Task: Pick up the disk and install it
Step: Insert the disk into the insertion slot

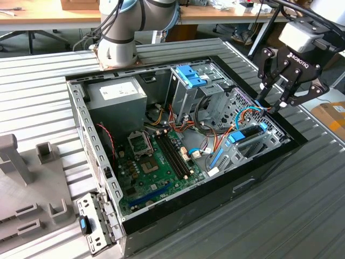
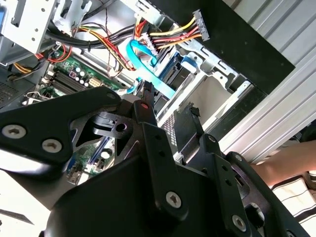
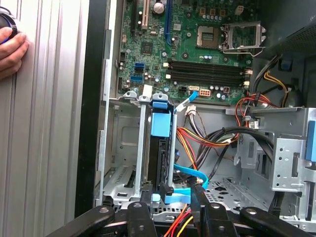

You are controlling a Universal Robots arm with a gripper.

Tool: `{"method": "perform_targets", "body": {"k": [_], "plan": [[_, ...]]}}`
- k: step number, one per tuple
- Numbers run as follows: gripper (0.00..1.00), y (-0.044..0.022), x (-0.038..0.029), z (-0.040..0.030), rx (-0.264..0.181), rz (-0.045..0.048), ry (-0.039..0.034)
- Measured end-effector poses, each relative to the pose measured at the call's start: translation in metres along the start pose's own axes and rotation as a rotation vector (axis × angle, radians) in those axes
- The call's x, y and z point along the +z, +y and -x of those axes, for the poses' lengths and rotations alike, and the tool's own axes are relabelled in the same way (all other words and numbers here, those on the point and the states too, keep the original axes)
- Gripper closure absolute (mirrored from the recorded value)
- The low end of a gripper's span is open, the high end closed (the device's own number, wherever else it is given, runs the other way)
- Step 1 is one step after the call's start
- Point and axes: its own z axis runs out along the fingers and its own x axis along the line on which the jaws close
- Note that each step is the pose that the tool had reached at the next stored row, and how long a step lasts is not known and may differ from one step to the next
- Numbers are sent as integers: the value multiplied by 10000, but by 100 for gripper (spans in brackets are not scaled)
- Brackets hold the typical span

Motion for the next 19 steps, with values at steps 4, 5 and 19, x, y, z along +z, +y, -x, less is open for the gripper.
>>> {"method": "perform_targets", "body": {"k": [4,5,19], "plan": [[56,-14,0,0,0,0,-1],[56,-14,0,0,0,0,-1],[56,-101,0,10,0,0,0]]}}
